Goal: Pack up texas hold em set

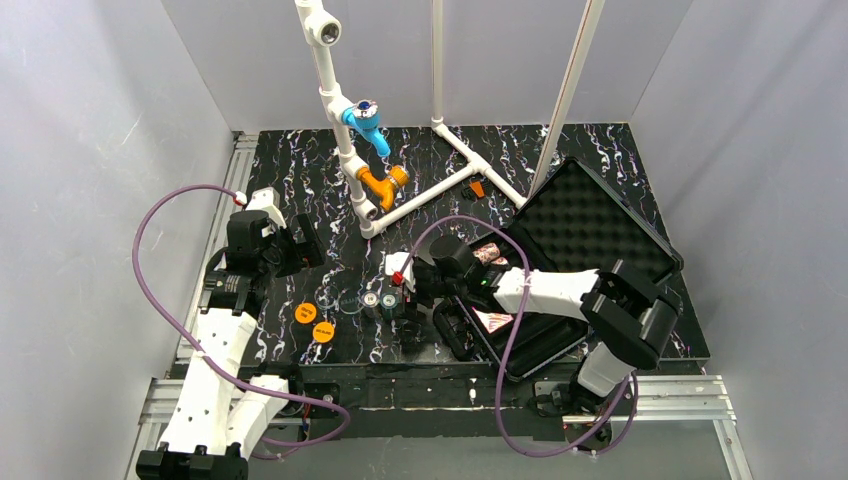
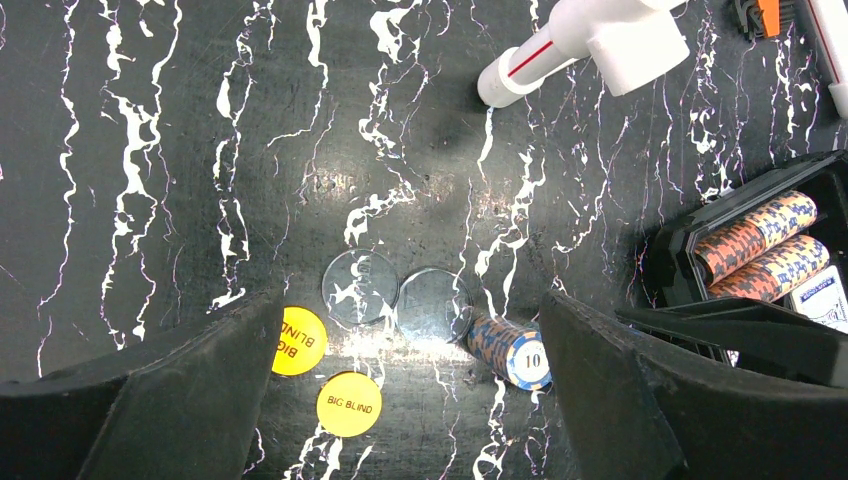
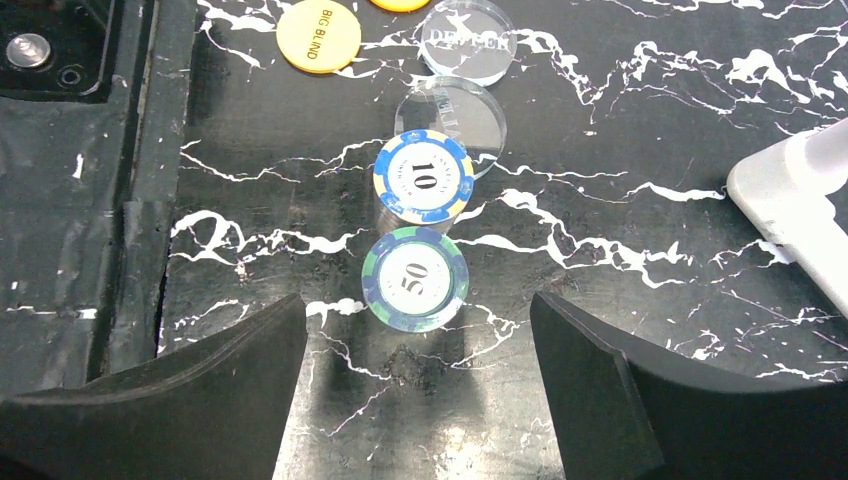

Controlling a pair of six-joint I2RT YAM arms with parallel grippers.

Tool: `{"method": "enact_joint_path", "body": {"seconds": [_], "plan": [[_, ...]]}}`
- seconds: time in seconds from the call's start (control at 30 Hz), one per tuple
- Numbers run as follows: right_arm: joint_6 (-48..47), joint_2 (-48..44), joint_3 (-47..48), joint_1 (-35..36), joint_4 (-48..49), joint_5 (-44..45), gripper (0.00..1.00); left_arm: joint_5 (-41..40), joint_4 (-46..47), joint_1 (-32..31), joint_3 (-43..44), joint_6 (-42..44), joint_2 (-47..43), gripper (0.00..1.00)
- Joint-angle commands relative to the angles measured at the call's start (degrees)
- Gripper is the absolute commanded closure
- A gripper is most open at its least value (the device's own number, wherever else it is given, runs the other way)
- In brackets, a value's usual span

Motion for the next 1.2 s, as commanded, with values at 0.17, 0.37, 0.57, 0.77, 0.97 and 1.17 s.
{"method": "enact_joint_path", "body": {"seconds": [0.17, 0.37, 0.57, 0.77, 0.97, 1.17], "plan": [[1.4, 4.3, 3.8, 0.8, 5.1, 1.1, 0.11, 0.3, 0.1, -0.3, 0.9, 0.7, -1.0, 0.01], [2.0, 6.3, 4.3, 0.9, 5.4, 0.5, 0.13, 0.4, 0.0, -0.3, 0.9, 0.7, -1.0, 0.01], [2.1, 7.6, 4.7, 1.0, 5.0, 0.0, 0.17, 0.6, 0.0, -0.3, 0.9, 0.7, -0.9, 0.01], [2.6, 8.6, 5.0, 1.0, 5.1, -0.3, 0.21, 0.8, 0.1, -0.3, 0.9, 0.7, -1.0, 0.01], [3.2, 9.6, 5.4, 1.0, 5.6, -0.5, 0.28, 0.6, 0.1, -0.3, 0.9, 0.6, -1.0, 0.01], [3.8, 10.1, 5.8, 1.0, 6.0, -0.2, 0.38, 0.6, 0.0, -0.3, 0.9, 0.7, -1.0, 0.01]]}}
